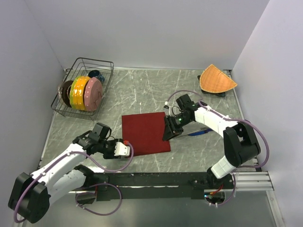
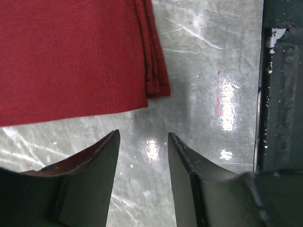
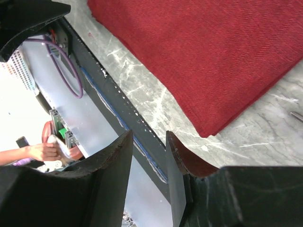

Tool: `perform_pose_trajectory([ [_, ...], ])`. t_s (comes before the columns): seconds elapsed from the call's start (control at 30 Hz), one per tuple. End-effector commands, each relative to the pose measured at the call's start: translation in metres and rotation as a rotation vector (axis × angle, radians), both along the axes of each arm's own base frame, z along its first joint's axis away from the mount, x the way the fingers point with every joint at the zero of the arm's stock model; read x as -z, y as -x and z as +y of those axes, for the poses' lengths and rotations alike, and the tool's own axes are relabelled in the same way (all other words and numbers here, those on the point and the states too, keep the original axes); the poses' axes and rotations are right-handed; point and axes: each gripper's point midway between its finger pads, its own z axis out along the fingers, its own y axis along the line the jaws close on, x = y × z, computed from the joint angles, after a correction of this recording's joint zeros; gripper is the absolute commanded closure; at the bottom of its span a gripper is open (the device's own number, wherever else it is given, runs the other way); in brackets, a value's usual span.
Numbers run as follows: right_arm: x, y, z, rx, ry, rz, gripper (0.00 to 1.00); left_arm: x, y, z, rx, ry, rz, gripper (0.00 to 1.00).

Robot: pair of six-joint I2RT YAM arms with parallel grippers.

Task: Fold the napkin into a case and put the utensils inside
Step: Smooth out the square-folded napkin at the center of the board, then pick up the top corner of the square folded napkin from the center of the board.

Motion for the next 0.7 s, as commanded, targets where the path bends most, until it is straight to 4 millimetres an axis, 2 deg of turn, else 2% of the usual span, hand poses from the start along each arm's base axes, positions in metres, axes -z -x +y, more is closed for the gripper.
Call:
perform_pose_trajectory([
  [0.0,-0.008,-0.023,-0.002,0.047,-0.006,-0.025,0.58,-0.008,-0.005,-0.019,0.102,0.083,-0.060,0.51],
  [0.17,-0.005,-0.031,-0.006,0.078,-0.008,0.006,0.58,-0.005,-0.011,-0.028,0.139,0.085,-0.127,0.51],
  [0.43,-0.004,-0.040,-0.013,0.116,-0.008,0.024,0.58,0.009,-0.002,-0.031,0.201,0.049,-0.133,0.52],
  [0.67,-0.003,-0.041,-0.017,0.130,-0.009,0.031,0.58,0.014,-0.006,-0.032,0.195,0.037,-0.139,0.59],
])
